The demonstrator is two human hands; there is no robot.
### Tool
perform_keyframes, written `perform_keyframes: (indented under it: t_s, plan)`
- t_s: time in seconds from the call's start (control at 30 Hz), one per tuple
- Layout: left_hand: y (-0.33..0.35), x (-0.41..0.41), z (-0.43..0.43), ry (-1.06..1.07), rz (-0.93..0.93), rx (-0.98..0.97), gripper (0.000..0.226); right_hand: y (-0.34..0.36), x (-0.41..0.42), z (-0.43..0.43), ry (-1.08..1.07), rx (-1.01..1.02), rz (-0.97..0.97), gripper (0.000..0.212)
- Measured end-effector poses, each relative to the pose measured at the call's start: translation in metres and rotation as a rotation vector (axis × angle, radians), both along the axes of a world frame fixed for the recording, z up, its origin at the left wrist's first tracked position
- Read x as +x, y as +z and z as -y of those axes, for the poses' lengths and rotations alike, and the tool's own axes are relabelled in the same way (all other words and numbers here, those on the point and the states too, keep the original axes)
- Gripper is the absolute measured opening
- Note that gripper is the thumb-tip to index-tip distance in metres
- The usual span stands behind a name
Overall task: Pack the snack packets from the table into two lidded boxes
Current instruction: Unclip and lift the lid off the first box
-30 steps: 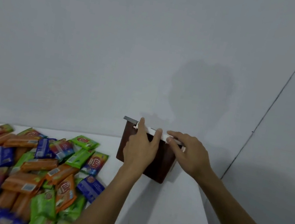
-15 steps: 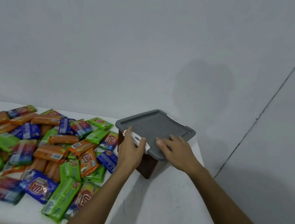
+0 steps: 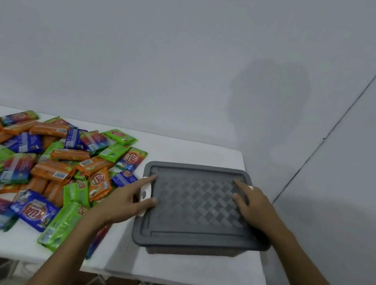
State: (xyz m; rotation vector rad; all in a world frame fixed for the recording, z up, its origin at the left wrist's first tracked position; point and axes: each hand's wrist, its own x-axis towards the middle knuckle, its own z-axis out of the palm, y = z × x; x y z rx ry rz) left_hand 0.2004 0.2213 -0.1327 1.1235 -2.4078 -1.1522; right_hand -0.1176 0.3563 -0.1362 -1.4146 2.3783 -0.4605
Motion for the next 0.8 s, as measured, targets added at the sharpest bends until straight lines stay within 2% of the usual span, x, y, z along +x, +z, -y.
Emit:
perform_keyframes:
  t_s: [0.1,0.23,0.33,0.37,0.43,0.5,0.6,0.63,0.67,0.73,0.8]
  plan:
    - [-0.005,-0.005,-0.016,0.126,0.054,-0.22,0.058,-0.005,0.01,-0.031,0.032,-0.08,0.04,0.045]
    - [-0.011,-0.01,-0.027,0.221,0.089,-0.368,0.049,-0.006,0.02,-0.058,0.012,-0.141,0.082,0.044]
    - [-0.017,-0.003,-0.027,0.201,0.083,-0.454,0.047,-0.01,0.018,-0.072,-0.07,-0.273,0.275,0.038]
    - [-0.02,0.002,-0.024,0.181,0.039,-0.436,0.046,-0.013,0.016,-0.077,-0.112,-0.32,0.381,0.035]
    - [-0.027,0.013,-0.017,0.161,-0.094,-0.26,0.046,-0.021,0.016,-0.085,-0.186,-0.354,0.55,0.032]
    - [-0.03,0.02,-0.019,0.182,-0.236,-0.078,0.047,-0.024,0.017,-0.09,-0.216,-0.349,0.629,0.032]
    - [-0.028,0.018,-0.034,0.275,-0.354,0.138,0.047,-0.023,0.017,-0.088,-0.206,-0.336,0.585,0.034]
    - [-0.027,0.016,-0.037,0.313,-0.36,0.148,0.045,-0.022,0.016,-0.086,-0.212,-0.333,0.518,0.034]
    - [-0.026,0.015,-0.037,0.352,-0.339,0.083,0.042,-0.021,0.014,-0.083,-0.215,-0.334,0.426,0.035]
    - [-0.026,0.017,-0.035,0.408,-0.225,-0.18,0.034,-0.021,0.012,-0.08,-0.219,-0.345,0.236,0.039]
    - [-0.024,0.021,-0.031,0.394,-0.112,-0.382,0.032,-0.022,0.013,-0.078,-0.233,-0.346,0.137,0.044]
